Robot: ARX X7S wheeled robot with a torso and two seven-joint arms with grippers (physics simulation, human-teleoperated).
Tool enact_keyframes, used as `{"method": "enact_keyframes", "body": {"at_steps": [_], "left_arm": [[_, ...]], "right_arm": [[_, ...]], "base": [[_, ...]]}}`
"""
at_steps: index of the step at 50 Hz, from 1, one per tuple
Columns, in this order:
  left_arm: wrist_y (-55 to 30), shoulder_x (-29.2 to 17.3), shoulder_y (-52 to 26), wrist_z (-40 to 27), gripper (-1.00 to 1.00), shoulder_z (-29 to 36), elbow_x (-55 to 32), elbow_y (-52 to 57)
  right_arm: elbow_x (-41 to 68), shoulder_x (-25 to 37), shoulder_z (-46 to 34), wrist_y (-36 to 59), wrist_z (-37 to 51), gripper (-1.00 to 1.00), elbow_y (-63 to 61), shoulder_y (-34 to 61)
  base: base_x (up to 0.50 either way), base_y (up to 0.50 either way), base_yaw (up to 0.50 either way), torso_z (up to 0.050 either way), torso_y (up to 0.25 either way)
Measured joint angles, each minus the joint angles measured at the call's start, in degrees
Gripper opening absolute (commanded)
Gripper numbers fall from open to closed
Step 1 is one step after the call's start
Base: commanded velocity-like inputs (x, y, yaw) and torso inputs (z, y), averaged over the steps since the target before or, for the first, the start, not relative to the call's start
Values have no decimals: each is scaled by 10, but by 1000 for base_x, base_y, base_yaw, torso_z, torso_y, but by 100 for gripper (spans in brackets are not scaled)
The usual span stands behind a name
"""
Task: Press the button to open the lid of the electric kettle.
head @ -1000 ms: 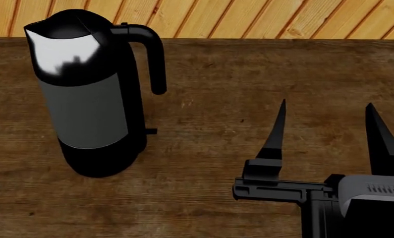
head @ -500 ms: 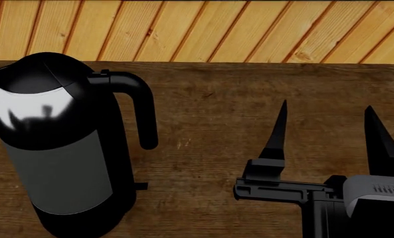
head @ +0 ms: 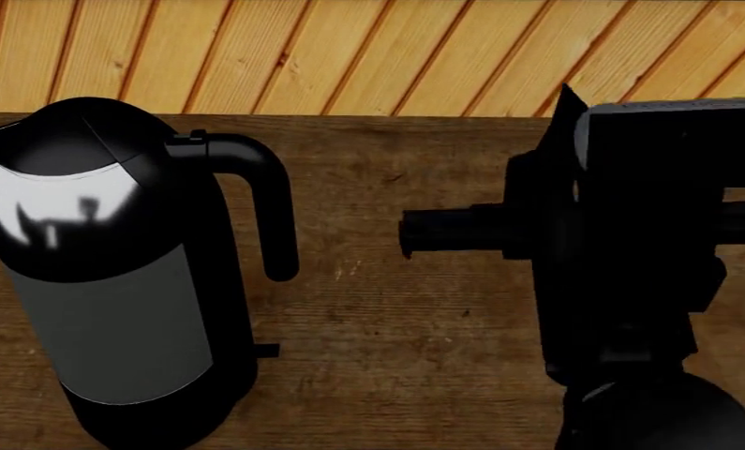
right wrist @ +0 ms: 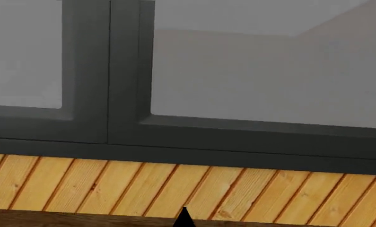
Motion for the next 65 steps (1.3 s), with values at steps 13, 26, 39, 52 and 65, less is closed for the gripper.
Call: {"method": "enact_keyframes", "body": {"at_steps": [13,26,39,52,65], "left_arm": [[-4,-6,5,-3,100,-30,-20,1],[-5,-11,12,-3,100,-62,-43,-3],[-5,-14,13,-4,100,-67,-48,-6],[1,-15,16,-5,100,-68,-49,-11],[3,-18,17,-6,100,-68,-50,-13]], "right_arm": [[356,21,-182,132,123,-100,303,380],[437,-35,-353,164,3,-100,525,638],[523,-67,-443,170,-31,-100,615,740],[551,-75,-493,145,-57,-100,646,741],[488,-97,-551,105,-151,-100,700,736]], "base": [[0,0,0,0,0],[0,0,0,0,0],[0,0,0,0,0],[0,0,0,0,0],[0,0,0,0,0]]}}
